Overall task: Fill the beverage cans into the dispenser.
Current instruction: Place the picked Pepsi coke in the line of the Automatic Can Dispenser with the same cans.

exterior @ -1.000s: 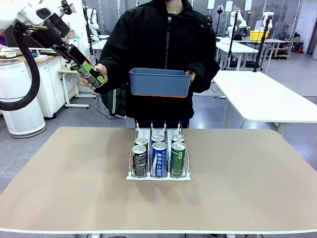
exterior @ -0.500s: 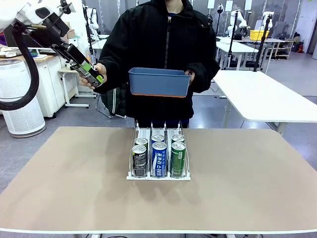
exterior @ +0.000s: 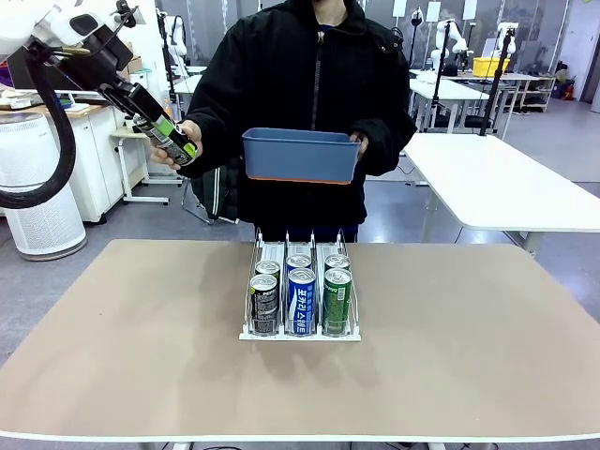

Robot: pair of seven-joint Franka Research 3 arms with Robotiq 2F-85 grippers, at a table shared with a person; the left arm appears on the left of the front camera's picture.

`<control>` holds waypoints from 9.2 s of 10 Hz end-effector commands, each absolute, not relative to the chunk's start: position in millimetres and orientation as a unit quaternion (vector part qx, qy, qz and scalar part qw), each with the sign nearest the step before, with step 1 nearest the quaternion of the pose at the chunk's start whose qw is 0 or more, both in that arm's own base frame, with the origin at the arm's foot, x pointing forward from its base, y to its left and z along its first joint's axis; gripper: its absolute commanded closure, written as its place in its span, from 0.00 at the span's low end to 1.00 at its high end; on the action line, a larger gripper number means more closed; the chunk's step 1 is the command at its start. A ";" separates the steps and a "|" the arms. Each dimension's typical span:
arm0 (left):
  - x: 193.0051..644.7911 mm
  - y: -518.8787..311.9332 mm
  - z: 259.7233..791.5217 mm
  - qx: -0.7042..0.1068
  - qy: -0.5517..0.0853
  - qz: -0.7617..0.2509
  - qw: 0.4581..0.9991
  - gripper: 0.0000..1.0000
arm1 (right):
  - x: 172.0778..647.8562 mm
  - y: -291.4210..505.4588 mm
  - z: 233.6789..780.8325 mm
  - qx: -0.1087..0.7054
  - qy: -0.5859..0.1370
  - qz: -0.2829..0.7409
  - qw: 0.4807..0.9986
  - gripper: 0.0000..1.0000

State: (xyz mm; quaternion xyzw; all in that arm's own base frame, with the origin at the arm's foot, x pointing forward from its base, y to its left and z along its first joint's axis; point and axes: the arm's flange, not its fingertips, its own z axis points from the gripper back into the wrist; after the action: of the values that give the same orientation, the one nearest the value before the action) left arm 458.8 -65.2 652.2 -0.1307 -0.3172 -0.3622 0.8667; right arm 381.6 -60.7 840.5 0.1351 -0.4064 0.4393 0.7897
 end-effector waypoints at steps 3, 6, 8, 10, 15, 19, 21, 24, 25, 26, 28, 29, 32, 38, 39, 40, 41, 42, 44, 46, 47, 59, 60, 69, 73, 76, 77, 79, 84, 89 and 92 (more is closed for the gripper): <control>459.3 -62.3 652.1 -0.131 -0.320 -0.366 0.864 0.49 | 380.8 -60.4 840.7 0.135 -0.407 0.440 0.789 0.00; 459.3 -62.3 652.1 -0.131 -0.320 -0.366 0.864 0.49 | 380.8 -60.4 840.7 0.135 -0.407 0.440 0.789 0.00; 459.3 -62.3 652.1 -0.131 -0.320 -0.366 0.864 0.49 | 380.8 -60.4 840.7 0.135 -0.407 0.440 0.789 0.00; 459.3 -62.3 652.1 -0.131 -0.320 -0.366 0.864 0.49 | 380.8 -60.4 840.7 0.135 -0.407 0.440 0.789 0.00; 459.3 -62.3 652.1 -0.131 -0.320 -0.366 0.864 0.49 | 380.8 -60.4 840.7 0.135 -0.407 0.440 0.789 0.00; 459.3 -62.3 652.1 -0.131 -0.320 -0.366 0.864 0.49 | 380.8 -60.4 840.7 0.135 -0.407 0.440 0.789 0.00; 459.3 -62.3 652.1 -0.131 -0.320 -0.366 0.864 0.49 | 380.8 -60.4 840.7 0.135 -0.407 0.440 0.789 0.00; 453.6 -70.5 658.1 -0.161 -0.277 -0.368 0.873 0.43 | 380.8 -60.4 840.7 0.135 -0.407 0.440 0.789 0.00; 441.1 -79.4 662.2 -0.168 -0.245 -0.371 0.880 0.43 | 380.8 -60.4 840.7 0.135 -0.407 0.440 0.789 0.00; 428.0 -91.5 664.8 -0.174 -0.220 -0.376 0.883 0.43 | 380.8 -60.4 840.7 0.135 -0.407 0.440 0.789 0.00; 400.9 -117.1 668.1 -0.180 -0.199 -0.364 0.892 0.43 | 380.8 -60.4 840.7 0.135 -0.407 0.440 0.789 0.00; 388.9 -131.6 664.3 -0.169 -0.180 -0.345 0.905 0.43 | 380.8 -60.4 840.7 0.135 -0.407 0.440 0.789 0.00; 347.9 -173.1 639.0 -0.124 -0.133 -0.463 0.867 0.43 | 380.8 -60.4 840.7 0.135 -0.407 0.440 0.789 0.00; 331.9 -227.8 580.3 -0.135 -0.067 -0.503 0.851 0.43 | 380.8 -60.4 840.7 0.135 -0.407 0.440 0.789 0.00; 334.7 -229.8 573.6 -0.137 -0.059 -0.507 0.849 0.43 | 380.8 -60.4 840.7 0.135 -0.407 0.440 0.789 0.00; 337.6 -233.4 568.1 -0.130 -0.052 -0.512 0.847 0.43 | 380.8 -60.4 840.7 0.135 -0.407 0.440 0.789 0.00; 343.7 -228.2 574.3 -0.121 -0.061 -0.514 0.847 0.43 | 380.8 -60.4 840.7 0.135 -0.407 0.440 0.789 0.00; 333.4 -232.8 567.8 -0.132 -0.046 -0.502 0.853 0.43 | 380.8 -60.4 840.7 0.135 -0.407 0.440 0.789 0.00; 333.4 -232.8 567.8 -0.132 -0.046 -0.502 0.853 0.43 | 380.8 -60.4 840.7 0.135 -0.407 0.440 0.789 0.00; 337.0 -232.8 565.5 -0.129 -0.044 -0.506 0.852 0.43 | 380.8 -60.4 840.7 0.135 -0.407 0.440 0.789 0.00; 339.9 -243.0 558.1 -0.119 -0.049 -0.512 0.849 0.43 | 380.8 -60.4 840.7 0.135 -0.407 0.440 0.789 0.00; 354.6 -284.7 470.3 -0.071 -0.075 -0.580 0.808 0.43 | 380.8 -60.4 840.7 0.135 -0.407 0.440 0.789 0.00; 355.1 -288.6 465.6 -0.058 -0.076 -0.581 0.808 0.43 | 380.8 -60.4 840.7 0.135 -0.407 0.440 0.789 0.00; 382.3 -295.2 440.4 -0.029 -0.105 -0.577 0.810 0.43 | 380.8 -60.4 840.7 0.135 -0.407 0.440 0.789 0.00; 408.3 -291.1 428.0 -0.006 -0.118 -0.571 0.812 0.43 | 380.8 -60.4 840.7 0.135 -0.407 0.440 0.789 0.00; 424.5 -288.6 426.6 0.001 -0.128 -0.571 0.811 0.43 | 380.8 -60.4 840.7 0.135 -0.407 0.440 0.789 0.00; 427.4 -286.6 426.0 0.003 -0.127 -0.567 0.814 0.43 | 380.8 -60.4 840.7 0.135 -0.407 0.440 0.789 0.00; 437.2 -288.0 420.8 0.007 -0.132 -0.557 0.820 0.43 | 380.8 -60.4 840.7 0.135 -0.407 0.440 0.789 0.00; 438.8 -290.2 402.2 -0.001 -0.106 -0.567 0.817 0.43 | 380.8 -60.4 840.7 0.135 -0.407 0.440 0.789 0.00; 427.9 -298.8 387.6 -0.022 -0.076 -0.573 0.816 0.43 | 380.8 -60.4 840.7 0.135 -0.407 0.440 0.789 0.00; 427.9 -298.8 387.6 -0.022 -0.076 -0.573 0.816 0.43 | 380.8 -60.4 840.7 0.135 -0.407 0.440 0.789 0.00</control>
State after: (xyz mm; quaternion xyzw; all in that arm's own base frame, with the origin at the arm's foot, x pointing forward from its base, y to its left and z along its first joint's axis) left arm 430.1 -300.4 385.9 -0.0297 -0.0743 -0.5760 0.8135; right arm 381.5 -60.7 840.6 0.1349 -0.4065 0.4393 0.7897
